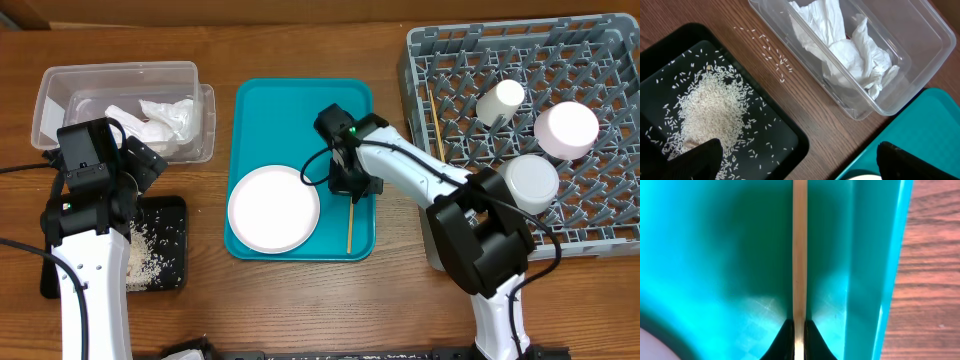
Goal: Sort waste into correct bins and load items into the dishwasher
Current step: 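Lower the right gripper and pinch the second wooden chopstick, then carry the chopstick right into the rack and release it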
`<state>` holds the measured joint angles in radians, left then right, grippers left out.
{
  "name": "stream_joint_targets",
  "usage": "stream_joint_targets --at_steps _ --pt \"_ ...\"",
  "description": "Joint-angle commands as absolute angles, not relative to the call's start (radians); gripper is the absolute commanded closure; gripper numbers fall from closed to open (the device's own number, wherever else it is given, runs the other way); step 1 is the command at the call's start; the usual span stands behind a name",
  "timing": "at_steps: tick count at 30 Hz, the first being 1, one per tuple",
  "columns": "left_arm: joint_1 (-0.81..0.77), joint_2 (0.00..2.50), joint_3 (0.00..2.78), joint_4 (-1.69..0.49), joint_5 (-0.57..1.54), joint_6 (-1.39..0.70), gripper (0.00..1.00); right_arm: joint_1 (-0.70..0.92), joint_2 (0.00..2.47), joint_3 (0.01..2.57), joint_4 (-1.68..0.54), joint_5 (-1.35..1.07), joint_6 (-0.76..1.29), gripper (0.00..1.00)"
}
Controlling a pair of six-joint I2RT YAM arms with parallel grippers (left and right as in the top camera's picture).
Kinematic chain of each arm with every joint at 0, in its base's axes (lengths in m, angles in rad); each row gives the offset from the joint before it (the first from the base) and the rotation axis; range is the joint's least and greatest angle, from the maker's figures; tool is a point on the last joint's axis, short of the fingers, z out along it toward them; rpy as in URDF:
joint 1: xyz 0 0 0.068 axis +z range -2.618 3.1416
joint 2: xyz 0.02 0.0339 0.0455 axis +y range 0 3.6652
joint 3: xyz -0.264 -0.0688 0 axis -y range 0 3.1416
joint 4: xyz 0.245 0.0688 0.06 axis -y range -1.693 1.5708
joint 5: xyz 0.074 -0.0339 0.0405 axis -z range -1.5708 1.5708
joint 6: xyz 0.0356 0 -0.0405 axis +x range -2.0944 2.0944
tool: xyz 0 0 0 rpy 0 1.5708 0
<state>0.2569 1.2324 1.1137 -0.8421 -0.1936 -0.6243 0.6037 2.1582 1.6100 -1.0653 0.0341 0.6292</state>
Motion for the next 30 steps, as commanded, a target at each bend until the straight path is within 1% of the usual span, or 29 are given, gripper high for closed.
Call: stream_joint_targets --at_steps 1,5,9,14,17,22,30 --pt "0.261 1.223 1.129 -0.841 -0.190 -0.605 0.00 0.569 2.167 1.746 -1.126 0.024 0.624 0.96" --pt "0.261 1.223 1.129 -0.841 -0.190 -0.606 0.00 0.511 2.167 1.954 -1.262 0.061 0.532 0.96" --pt "0.261 1.223 1.129 -0.841 -0.189 -0.605 0.00 0.427 2.166 2.208 -1.416 0.187 0.438 0.96" --pt "0.261 1.223 1.129 -0.841 -0.190 -0.605 0.00 0.305 2.166 2.371 -1.489 0.209 0.261 0.96" --pt "0.261 1.223 1.129 -0.841 -0.189 -0.605 0.00 0.233 2.167 2.373 -1.503 0.189 0.150 0.96" --pt "0.261 1.223 1.129 -0.841 -0.190 -0.605 0.00 0.144 2.170 2.323 -1.496 0.076 -0.024 0.96" --pt "0.261 1.223 1.129 -0.841 -0.190 -0.605 0.00 0.077 2.170 2.193 -1.395 -0.039 -0.034 0.96"
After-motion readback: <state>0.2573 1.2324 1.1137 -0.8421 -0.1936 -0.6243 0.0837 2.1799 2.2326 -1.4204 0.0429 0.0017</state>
